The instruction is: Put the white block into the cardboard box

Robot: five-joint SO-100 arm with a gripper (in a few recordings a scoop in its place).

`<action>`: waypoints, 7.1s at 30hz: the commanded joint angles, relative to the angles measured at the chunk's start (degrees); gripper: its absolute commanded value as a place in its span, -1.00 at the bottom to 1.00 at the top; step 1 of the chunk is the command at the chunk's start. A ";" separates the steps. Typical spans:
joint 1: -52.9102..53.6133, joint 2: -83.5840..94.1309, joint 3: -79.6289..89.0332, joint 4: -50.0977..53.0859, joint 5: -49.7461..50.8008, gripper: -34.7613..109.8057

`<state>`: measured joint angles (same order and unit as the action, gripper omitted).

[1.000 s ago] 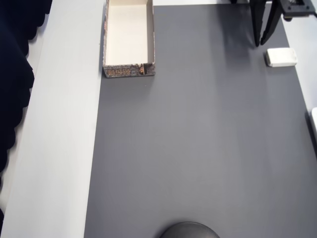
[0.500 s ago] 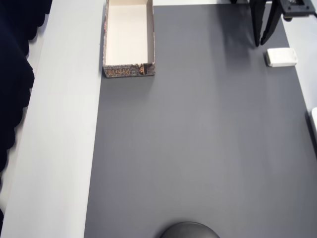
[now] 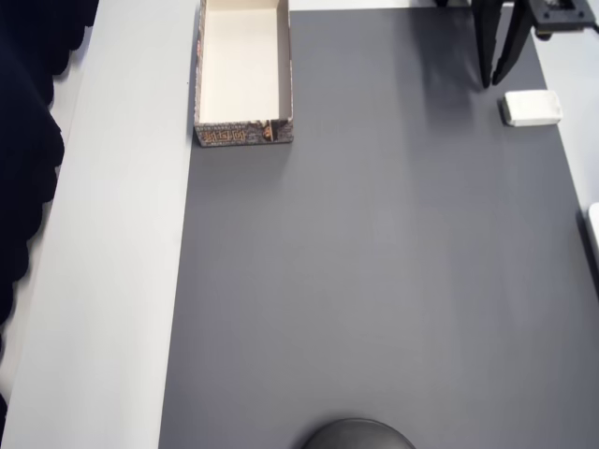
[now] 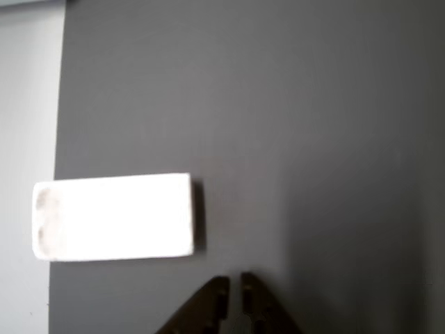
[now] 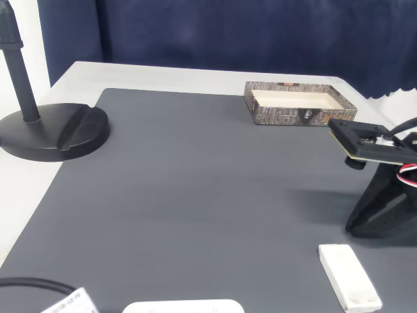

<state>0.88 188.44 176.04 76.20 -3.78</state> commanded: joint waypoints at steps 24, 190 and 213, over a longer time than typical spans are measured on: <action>-7.47 -44.21 -32.26 -3.08 0.97 -0.54; -12.13 -99.93 -63.11 -4.22 77.96 -0.03; -12.57 -101.69 -62.58 -3.52 76.46 -0.13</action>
<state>-11.07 86.75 113.12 71.89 73.12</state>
